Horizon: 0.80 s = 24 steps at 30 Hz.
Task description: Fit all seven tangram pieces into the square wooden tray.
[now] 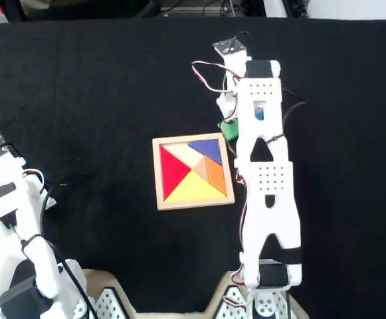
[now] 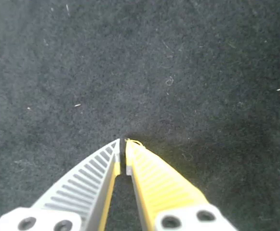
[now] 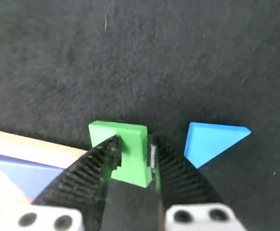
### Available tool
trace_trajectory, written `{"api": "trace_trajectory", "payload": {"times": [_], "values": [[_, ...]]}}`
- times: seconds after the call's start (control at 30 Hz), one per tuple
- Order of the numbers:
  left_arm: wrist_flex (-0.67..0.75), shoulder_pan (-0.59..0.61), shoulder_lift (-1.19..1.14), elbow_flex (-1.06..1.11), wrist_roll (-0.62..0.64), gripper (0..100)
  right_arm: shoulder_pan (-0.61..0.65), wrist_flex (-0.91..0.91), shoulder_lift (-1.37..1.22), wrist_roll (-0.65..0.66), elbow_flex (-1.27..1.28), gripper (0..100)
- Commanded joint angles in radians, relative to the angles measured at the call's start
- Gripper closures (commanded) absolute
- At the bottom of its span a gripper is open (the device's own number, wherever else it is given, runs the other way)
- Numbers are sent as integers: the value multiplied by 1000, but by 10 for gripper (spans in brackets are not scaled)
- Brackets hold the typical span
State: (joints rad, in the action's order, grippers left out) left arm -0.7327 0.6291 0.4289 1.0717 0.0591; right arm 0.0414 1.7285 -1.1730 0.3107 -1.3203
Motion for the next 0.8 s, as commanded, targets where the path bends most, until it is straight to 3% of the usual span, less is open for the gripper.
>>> {"api": "trace_trajectory", "payload": {"times": [0.0, 0.07, 0.27, 0.77], "values": [[12, -12, 31, -5, 5, 970, 8, 37, 96, 6, 41, 910], [12, -12, 31, -5, 5, 970, 5, 37, 108, 6, 67, 891], [12, -12, 31, -5, 5, 970, 12, 37, 136, 11, 117, 653], [12, -12, 31, -5, 5, 970, 60, 35, 139, 17, 147, 677]]}}
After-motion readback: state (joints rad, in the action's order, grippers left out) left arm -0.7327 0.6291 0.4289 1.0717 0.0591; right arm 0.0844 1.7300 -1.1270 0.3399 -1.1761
